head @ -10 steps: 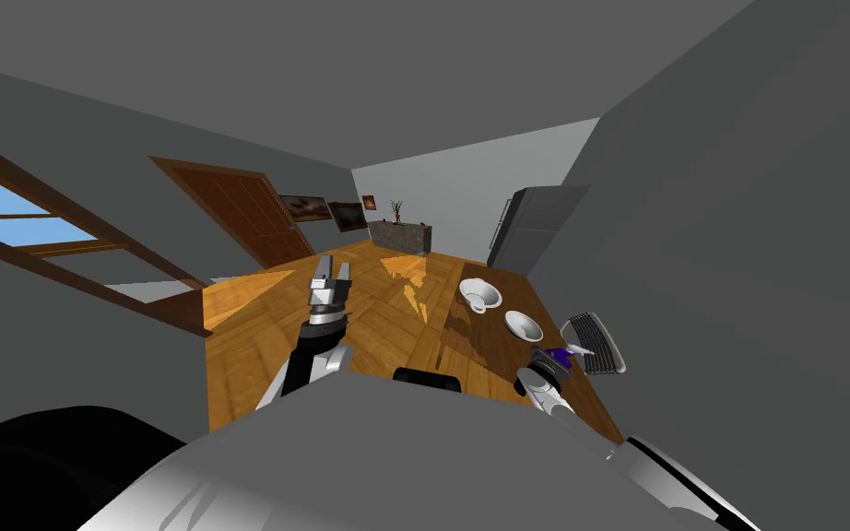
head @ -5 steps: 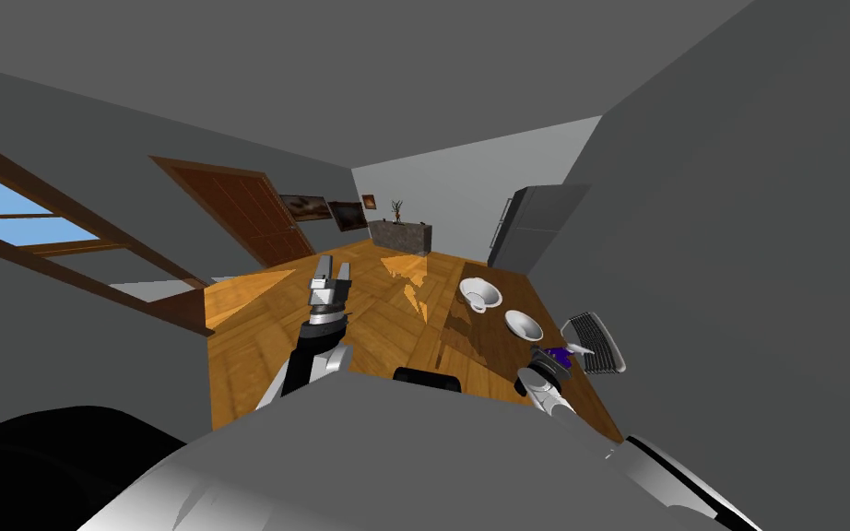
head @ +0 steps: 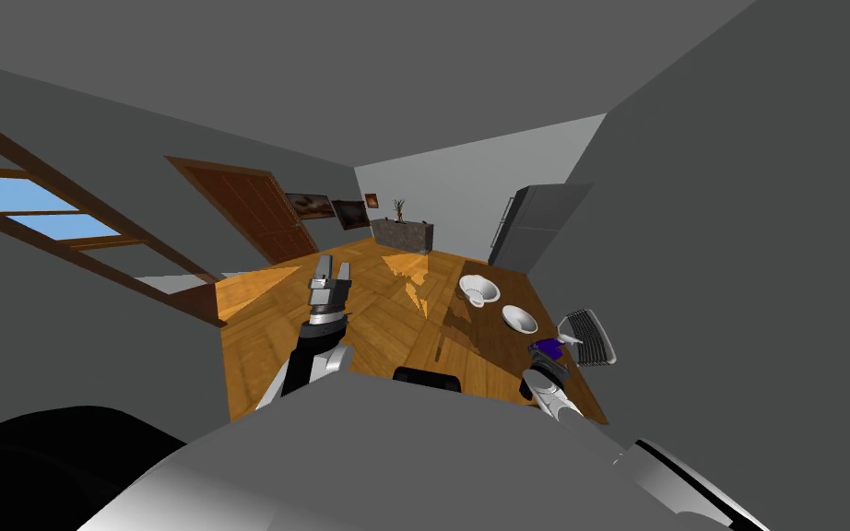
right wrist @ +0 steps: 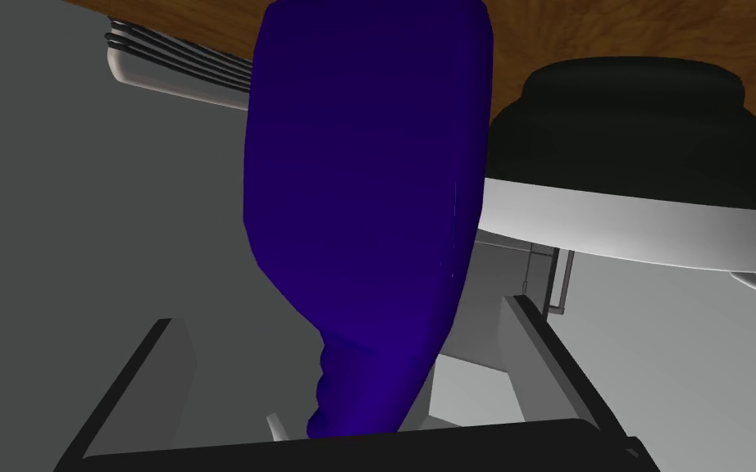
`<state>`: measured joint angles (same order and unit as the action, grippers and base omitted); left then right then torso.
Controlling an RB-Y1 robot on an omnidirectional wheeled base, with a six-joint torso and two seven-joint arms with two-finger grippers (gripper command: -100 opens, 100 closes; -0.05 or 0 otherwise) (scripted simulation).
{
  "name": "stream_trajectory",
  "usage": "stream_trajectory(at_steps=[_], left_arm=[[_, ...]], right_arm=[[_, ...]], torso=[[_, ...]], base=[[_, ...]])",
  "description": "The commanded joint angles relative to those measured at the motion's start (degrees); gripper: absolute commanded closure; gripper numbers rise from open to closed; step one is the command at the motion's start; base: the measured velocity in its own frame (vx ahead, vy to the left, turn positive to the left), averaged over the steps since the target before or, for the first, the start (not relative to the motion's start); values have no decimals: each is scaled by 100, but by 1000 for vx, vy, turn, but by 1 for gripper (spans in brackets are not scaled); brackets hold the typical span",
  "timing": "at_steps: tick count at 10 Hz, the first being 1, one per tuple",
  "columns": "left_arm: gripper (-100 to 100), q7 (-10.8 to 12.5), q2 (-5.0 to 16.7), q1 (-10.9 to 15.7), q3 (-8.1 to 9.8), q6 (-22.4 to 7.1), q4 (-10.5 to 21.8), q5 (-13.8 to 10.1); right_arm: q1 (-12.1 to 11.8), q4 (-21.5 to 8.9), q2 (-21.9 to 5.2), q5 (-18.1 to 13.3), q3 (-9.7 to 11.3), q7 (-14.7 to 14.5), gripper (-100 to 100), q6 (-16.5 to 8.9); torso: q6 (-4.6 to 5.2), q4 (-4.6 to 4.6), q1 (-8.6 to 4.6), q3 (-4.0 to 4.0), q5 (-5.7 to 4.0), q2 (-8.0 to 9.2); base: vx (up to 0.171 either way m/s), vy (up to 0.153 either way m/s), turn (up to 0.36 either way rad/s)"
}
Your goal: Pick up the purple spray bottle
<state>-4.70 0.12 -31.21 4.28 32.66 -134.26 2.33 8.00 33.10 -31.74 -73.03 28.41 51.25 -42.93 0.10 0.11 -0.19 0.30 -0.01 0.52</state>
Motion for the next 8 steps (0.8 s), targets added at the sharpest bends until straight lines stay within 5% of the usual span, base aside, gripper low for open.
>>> stream_trajectory(at_steps=[1,8], left_arm=[[0,0,0,0,0,0,0,0],[0,0,0,-1,0,0,0,0]], right_arm=[[34,-65,-21,-7,4,-43,-100,190],[68,-160,-265,58,-28,-496,-100,1160]], torso=[[0,0,0,0,0,0],[-2,-4,-9,-12,-2,-21]], base=[[-64,-37,15],[-65,-62,44]])
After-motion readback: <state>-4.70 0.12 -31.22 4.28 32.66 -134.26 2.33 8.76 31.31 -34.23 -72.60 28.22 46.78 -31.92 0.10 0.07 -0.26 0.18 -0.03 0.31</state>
